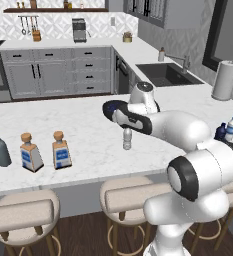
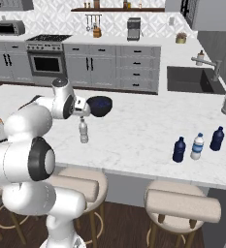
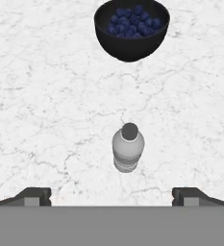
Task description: Move the plastic bottles in the middle to the plastics group, and the glass bottles in the middle to the glass group.
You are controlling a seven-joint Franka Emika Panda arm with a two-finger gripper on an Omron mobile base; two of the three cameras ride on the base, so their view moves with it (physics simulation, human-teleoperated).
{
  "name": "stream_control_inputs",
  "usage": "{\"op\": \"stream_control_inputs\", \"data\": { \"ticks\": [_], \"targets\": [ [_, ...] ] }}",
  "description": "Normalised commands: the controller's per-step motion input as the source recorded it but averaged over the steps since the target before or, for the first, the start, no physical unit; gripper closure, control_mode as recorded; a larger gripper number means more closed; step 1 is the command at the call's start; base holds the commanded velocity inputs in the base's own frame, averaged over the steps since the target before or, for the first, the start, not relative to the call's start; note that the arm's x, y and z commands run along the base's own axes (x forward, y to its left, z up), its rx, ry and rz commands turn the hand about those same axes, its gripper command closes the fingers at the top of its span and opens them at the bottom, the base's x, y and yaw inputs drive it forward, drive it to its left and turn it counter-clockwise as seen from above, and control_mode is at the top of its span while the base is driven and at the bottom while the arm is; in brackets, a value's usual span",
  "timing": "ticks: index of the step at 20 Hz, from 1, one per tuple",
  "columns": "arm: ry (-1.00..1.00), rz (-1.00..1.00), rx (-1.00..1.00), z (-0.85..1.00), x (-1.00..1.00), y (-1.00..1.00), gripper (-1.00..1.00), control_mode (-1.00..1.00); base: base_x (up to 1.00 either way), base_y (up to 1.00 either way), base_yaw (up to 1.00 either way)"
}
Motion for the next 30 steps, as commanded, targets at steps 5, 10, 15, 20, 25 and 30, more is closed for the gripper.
{"op": "stream_control_inputs", "data": {
  "ticks": [5, 10, 15, 20, 25, 30],
  "targets": [
    [0.0, 0.0, 0.0, -0.01, 0.06, -0.14, -1.0, -1.0, 0.0, 0.0, 0.0],
    [0.0, 0.0, 0.0, -0.01, 0.0, -0.16, -1.0, -1.0, 0.0, 0.0, 0.0],
    [0.0, 0.0, 0.0, -0.43, 0.1, -0.01, -1.0, -1.0, 0.0, 0.0, 0.0],
    [0.0, 0.0, 0.0, -0.4, 0.1, 0.0, -1.0, -1.0, 0.0, 0.0, 0.0],
    [-0.03, 0.0, 0.0, -0.17, 0.06, 0.0, -1.0, -1.0, 0.0, 0.0, 0.0],
    [-0.03, 0.0, 0.0, -0.03, 0.15, 0.03, -1.0, -1.0, 0.0, 0.0, 0.0]
  ]
}}
